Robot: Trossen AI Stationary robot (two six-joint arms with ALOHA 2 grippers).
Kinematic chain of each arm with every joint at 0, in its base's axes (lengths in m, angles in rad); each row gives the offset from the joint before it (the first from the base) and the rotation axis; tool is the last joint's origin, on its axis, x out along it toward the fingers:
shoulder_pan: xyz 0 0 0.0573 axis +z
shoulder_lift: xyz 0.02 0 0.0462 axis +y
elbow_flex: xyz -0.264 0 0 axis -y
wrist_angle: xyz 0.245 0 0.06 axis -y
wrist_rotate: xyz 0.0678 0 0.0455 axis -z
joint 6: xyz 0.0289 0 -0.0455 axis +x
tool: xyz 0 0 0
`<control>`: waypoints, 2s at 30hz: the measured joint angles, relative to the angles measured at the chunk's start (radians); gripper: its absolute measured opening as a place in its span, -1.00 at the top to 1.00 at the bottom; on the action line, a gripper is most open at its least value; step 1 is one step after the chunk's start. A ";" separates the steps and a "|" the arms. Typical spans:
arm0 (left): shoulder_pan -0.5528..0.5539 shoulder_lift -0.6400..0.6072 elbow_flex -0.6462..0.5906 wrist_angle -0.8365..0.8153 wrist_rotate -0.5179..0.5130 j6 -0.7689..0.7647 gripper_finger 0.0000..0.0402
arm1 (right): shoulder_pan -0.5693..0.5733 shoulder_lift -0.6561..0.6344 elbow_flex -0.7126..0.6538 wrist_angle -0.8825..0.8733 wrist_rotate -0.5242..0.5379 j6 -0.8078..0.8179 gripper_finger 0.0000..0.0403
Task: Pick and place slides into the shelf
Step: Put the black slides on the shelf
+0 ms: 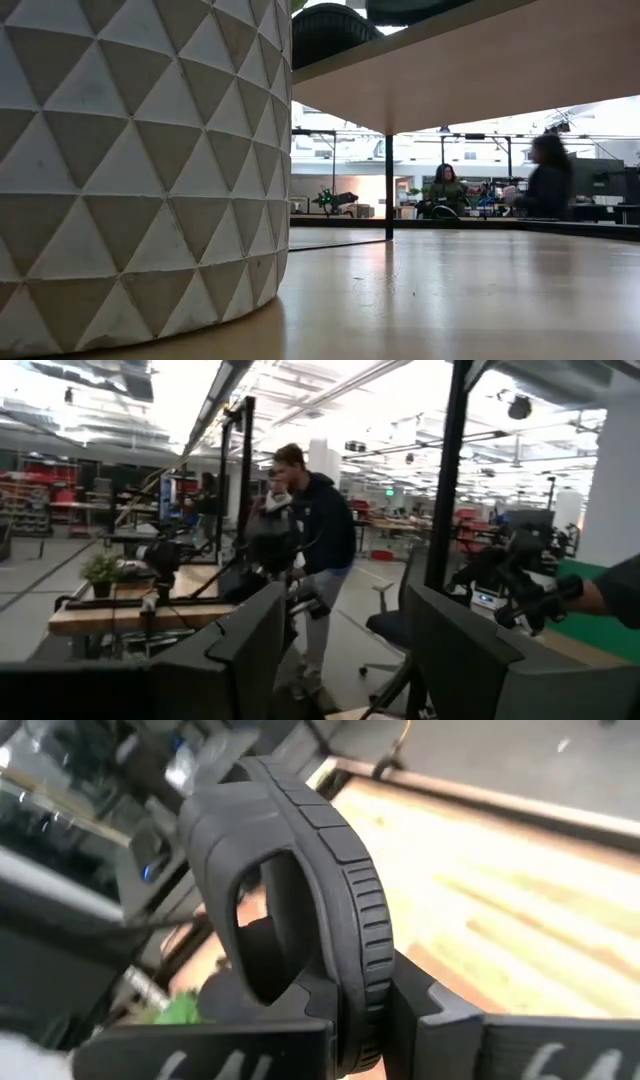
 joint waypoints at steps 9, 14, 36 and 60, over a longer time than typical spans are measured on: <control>-0.018 -0.019 0.000 0.004 0.050 -0.023 0.02 | -0.078 0.074 0.000 -0.040 -0.205 -0.043 0.93; -0.048 -0.026 0.000 0.001 0.076 -0.027 0.02 | -0.174 0.107 0.000 -0.076 -0.391 -0.082 0.93; -0.093 -0.064 0.000 0.000 0.125 -0.059 0.02 | -0.400 0.289 0.000 -0.517 -0.790 -0.520 0.94; -0.090 -0.064 0.000 -0.001 0.131 -0.060 0.02 | -0.275 0.465 0.000 -0.585 -0.822 -0.682 0.94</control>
